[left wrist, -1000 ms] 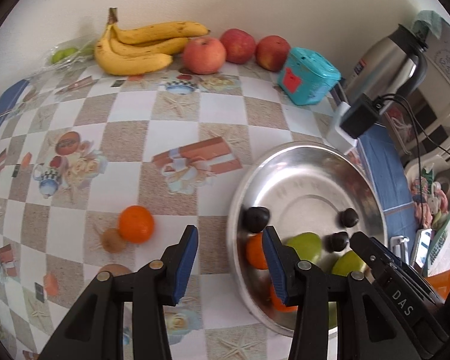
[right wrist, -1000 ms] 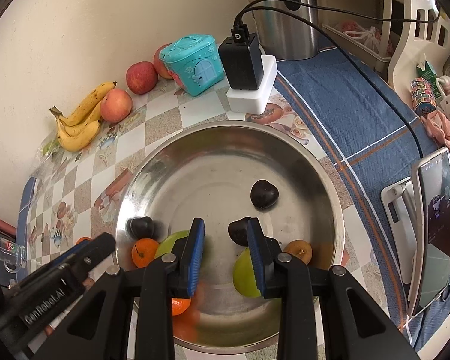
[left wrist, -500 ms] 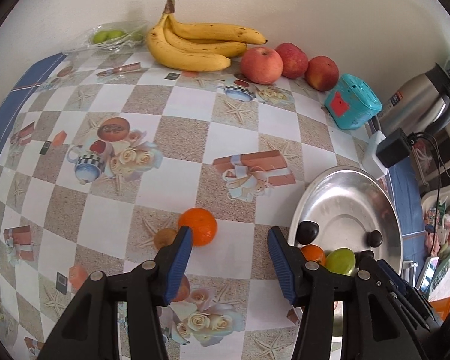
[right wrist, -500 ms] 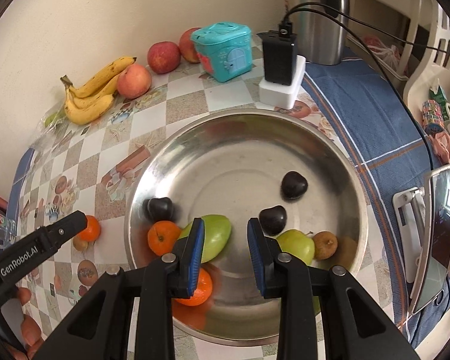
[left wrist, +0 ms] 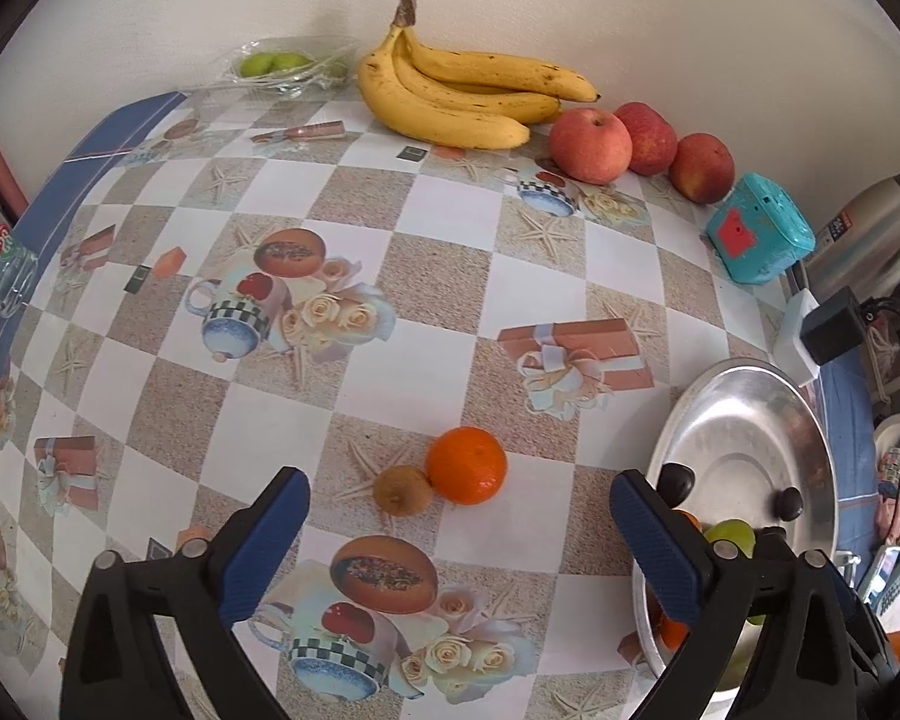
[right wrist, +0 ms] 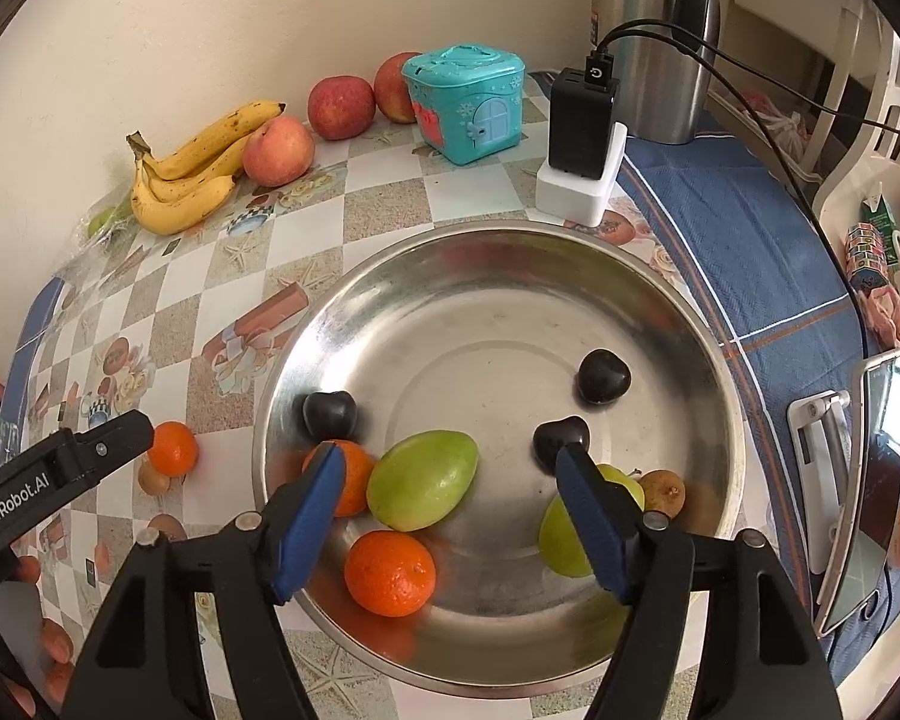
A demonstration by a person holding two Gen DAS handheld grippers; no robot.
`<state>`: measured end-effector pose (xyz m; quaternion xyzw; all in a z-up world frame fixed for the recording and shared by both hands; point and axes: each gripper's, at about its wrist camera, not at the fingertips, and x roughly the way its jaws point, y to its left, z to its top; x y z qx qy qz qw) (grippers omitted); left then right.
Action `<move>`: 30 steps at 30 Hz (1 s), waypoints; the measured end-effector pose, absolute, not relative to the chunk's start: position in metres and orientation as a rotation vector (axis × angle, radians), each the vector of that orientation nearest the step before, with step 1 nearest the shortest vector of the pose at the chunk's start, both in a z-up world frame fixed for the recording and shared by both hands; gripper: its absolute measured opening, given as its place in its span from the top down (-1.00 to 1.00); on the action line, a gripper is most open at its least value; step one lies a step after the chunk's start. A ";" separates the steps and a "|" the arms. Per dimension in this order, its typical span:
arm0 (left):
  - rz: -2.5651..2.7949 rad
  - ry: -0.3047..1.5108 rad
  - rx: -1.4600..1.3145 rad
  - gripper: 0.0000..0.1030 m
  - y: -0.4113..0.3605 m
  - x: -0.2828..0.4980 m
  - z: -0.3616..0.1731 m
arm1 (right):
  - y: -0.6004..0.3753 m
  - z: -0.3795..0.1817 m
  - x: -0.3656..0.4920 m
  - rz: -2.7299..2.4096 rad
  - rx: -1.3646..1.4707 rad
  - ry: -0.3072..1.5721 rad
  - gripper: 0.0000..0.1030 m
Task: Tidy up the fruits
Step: 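Move both open tools back toward the remaining orange and kiwi, then bring both open tools over the loose orange and kiwi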
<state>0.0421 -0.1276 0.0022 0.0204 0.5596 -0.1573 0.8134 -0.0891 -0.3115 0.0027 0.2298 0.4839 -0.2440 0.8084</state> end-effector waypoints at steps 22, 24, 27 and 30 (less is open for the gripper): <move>-0.337 1.086 0.010 -1.00 -0.094 0.049 0.015 | -0.304 0.008 -0.087 -0.517 0.463 0.974 -0.78; -0.336 1.092 -0.005 -1.00 -0.087 0.051 0.015 | -0.303 0.008 -0.085 -0.517 0.458 0.977 -0.78; -0.336 1.106 -0.022 -1.00 -0.078 0.056 0.014 | -0.298 0.008 -0.081 -0.517 0.441 0.981 -0.78; -0.319 1.123 -0.023 -1.00 -0.069 0.062 0.012 | -0.292 0.010 -0.076 -0.517 0.422 0.969 -0.78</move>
